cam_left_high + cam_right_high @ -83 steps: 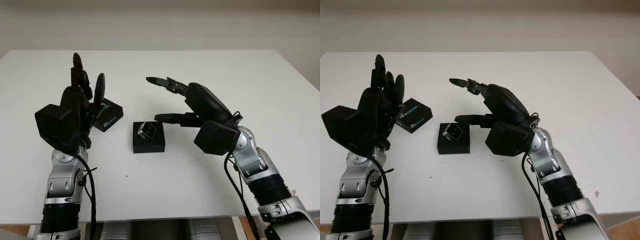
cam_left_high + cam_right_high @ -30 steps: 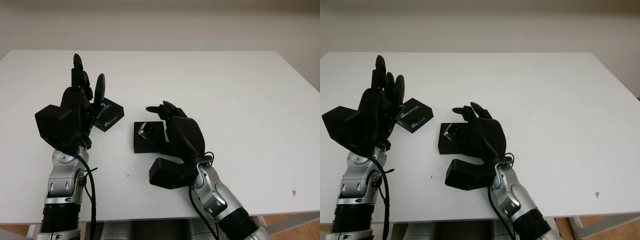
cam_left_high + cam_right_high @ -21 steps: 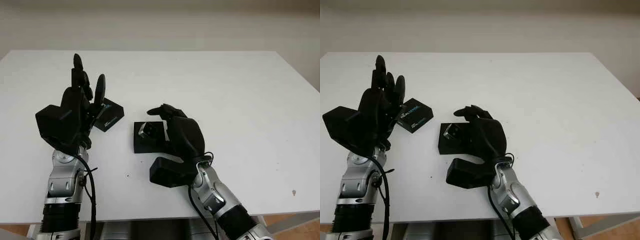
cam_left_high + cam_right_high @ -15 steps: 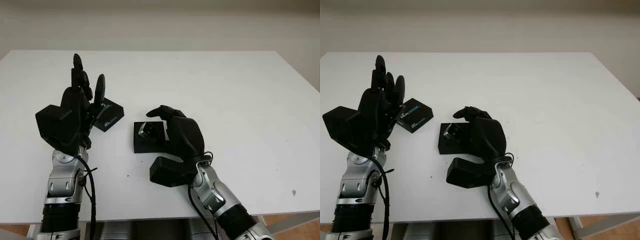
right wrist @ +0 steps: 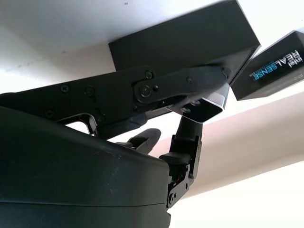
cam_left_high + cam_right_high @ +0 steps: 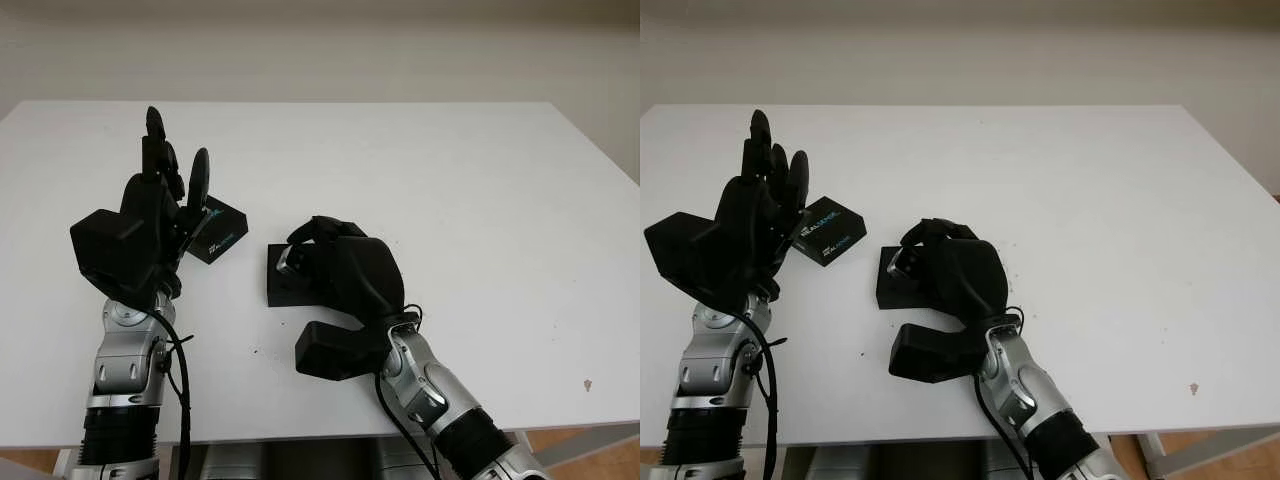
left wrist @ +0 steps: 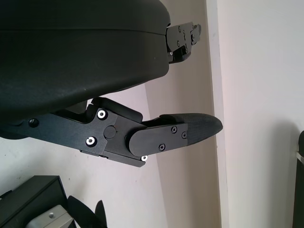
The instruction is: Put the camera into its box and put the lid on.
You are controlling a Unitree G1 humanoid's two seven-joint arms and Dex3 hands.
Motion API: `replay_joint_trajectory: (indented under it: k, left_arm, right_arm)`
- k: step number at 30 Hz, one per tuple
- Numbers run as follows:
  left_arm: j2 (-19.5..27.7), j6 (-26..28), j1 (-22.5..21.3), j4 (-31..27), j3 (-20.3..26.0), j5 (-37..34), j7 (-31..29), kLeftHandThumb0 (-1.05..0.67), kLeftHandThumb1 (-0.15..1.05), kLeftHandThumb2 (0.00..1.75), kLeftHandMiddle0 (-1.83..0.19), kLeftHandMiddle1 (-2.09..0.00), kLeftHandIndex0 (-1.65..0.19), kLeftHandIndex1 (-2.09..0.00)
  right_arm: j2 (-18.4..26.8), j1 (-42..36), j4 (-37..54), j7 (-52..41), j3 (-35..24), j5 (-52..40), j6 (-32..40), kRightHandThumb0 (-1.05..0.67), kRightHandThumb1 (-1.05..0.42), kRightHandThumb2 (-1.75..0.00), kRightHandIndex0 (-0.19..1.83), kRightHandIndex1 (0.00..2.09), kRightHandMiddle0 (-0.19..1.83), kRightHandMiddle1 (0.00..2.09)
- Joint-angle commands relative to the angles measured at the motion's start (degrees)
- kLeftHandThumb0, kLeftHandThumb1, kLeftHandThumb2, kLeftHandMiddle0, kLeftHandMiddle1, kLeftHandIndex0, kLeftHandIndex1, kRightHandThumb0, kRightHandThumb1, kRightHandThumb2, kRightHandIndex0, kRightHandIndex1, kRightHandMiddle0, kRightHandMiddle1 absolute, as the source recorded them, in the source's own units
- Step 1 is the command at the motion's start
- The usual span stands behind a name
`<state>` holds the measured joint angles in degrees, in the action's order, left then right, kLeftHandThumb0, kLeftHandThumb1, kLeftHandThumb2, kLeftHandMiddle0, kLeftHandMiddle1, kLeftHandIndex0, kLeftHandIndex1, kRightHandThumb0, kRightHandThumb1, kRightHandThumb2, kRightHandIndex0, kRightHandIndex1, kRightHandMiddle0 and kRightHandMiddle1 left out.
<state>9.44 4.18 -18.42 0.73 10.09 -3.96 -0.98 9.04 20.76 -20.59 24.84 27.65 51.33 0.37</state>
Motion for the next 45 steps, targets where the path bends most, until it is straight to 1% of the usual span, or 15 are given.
replay_joint_trajectory:
  k: [1, 3, 5, 6, 10, 15, 19, 21, 23, 30, 33, 39, 45]
  left_arm:
    - [0.35, -0.06, -0.42, -0.97, 0.0, -0.13, -0.15, -0.58, 1.05, 0.53, 0.19, 0.0, 0.19, 0.0]
    - [0.2, -0.11, -0.45, -0.97, 0.06, -0.26, -0.09, -0.57, 1.05, 0.53, 0.19, 0.0, 0.19, 0.0]
    - [0.15, 0.11, -0.46, -1.09, -0.02, -0.04, 0.22, -0.58, 1.05, 0.53, 0.19, 0.0, 0.19, 0.0]
    - [0.18, 0.25, -0.44, -1.19, -0.1, 0.09, 0.31, -0.58, 1.05, 0.53, 0.19, 0.0, 0.19, 0.0]
    - [0.21, -0.09, -0.37, -1.19, -0.02, -0.33, -0.05, -0.56, 1.05, 0.54, 0.19, 0.0, 0.19, 0.0]
    - [0.38, -0.04, -0.15, -1.38, -0.1, -0.27, -0.3, -0.57, 1.05, 0.54, 0.19, 0.0, 0.19, 0.0]
    - [0.32, -0.34, -0.18, -1.07, -0.09, 0.03, -0.1, -0.58, 1.05, 0.54, 0.19, 0.0, 0.19, 0.0]
    - [0.32, -0.22, -0.19, -1.08, -0.12, 0.11, -0.04, -0.58, 1.05, 0.53, 0.19, 0.0, 0.19, 0.0]
    - [0.14, 0.01, -0.2, -1.19, -0.08, 0.0, 0.1, -0.58, 1.05, 0.54, 0.19, 0.0, 0.19, 0.0]
    - [-0.06, 0.54, -0.23, -1.35, -0.14, -0.23, 0.34, -0.58, 1.05, 0.52, 0.19, -0.01, 0.19, 0.0]
    - [0.01, 0.47, -0.22, -1.35, -0.23, -0.3, 0.08, -0.57, 1.05, 0.54, 0.19, 0.0, 0.19, 0.0]
    - [0.09, 0.11, -0.34, -0.83, -0.35, 0.01, 0.06, -0.58, 1.05, 0.54, 0.19, 0.0, 0.19, 0.0]
    - [-0.72, 0.3, -0.5, -1.01, -0.26, -0.15, 0.85, -0.58, 1.05, 0.53, 0.19, -0.01, 0.19, 0.0]
  right_arm:
    - [1.23, 0.4, -0.36, 0.68, 1.05, 2.05, 0.72, -0.61, -1.02, -0.06, 0.44, 0.44, 0.48, 1.31]
    - [1.77, 0.72, -0.79, 1.4, 1.6, 3.28, 0.65, -0.58, -1.01, -0.05, 0.38, 0.72, 0.52, 1.4]
    - [2.19, 0.98, -1.17, 2.1, 2.02, 4.1, 0.48, -0.55, -1.03, -0.06, 0.36, 0.87, 0.53, 1.42]
    - [2.45, 1.17, -1.4, 2.56, 2.26, 4.63, 0.31, -0.55, -1.03, -0.06, 0.36, 0.89, 0.54, 1.43]
    - [3.1, 1.81, -2.14, 3.67, 2.88, 5.54, -0.11, -0.53, -1.05, -0.12, 0.36, 0.98, 0.57, 1.56]
    - [3.31, 2.21, -2.79, 4.56, 3.12, 5.37, -0.64, -0.53, -1.05, -0.14, 0.34, 1.05, 0.56, 1.65]
    - [3.25, 2.49, -3.74, 6.18, 2.79, 4.51, -1.96, -0.53, -1.05, -0.11, 0.35, 1.07, 0.54, 1.61]
    - [2.98, 2.53, -3.83, 6.34, 2.06, 3.13, -2.66, -0.52, -1.05, -0.08, 0.34, 1.07, 0.53, 1.52]
    - [2.85, 2.71, -3.98, 6.89, 1.32, 1.83, -3.56, -0.52, -1.04, -0.06, 0.33, 1.07, 0.56, 1.47]
    - [3.08, 4.06, -4.62, 8.48, -0.88, -1.68, -7.42, -0.5, -1.04, -0.07, 0.32, 1.01, 0.53, 1.61]
    - [2.78, 4.59, -4.42, 6.69, -2.62, -5.35, -10.07, -0.48, -1.03, -0.06, 0.31, 0.98, 0.51, 1.59]
    - [2.12, 6.24, -2.84, 0.24, -6.26, -12.81, -12.69, -0.45, -1.02, -0.05, 0.31, 0.89, 0.49, 1.52]
    - [1.73, 7.96, -0.97, -4.42, -8.64, -16.75, -13.37, -0.45, -1.01, -0.05, 0.32, 0.85, 0.49, 1.65]
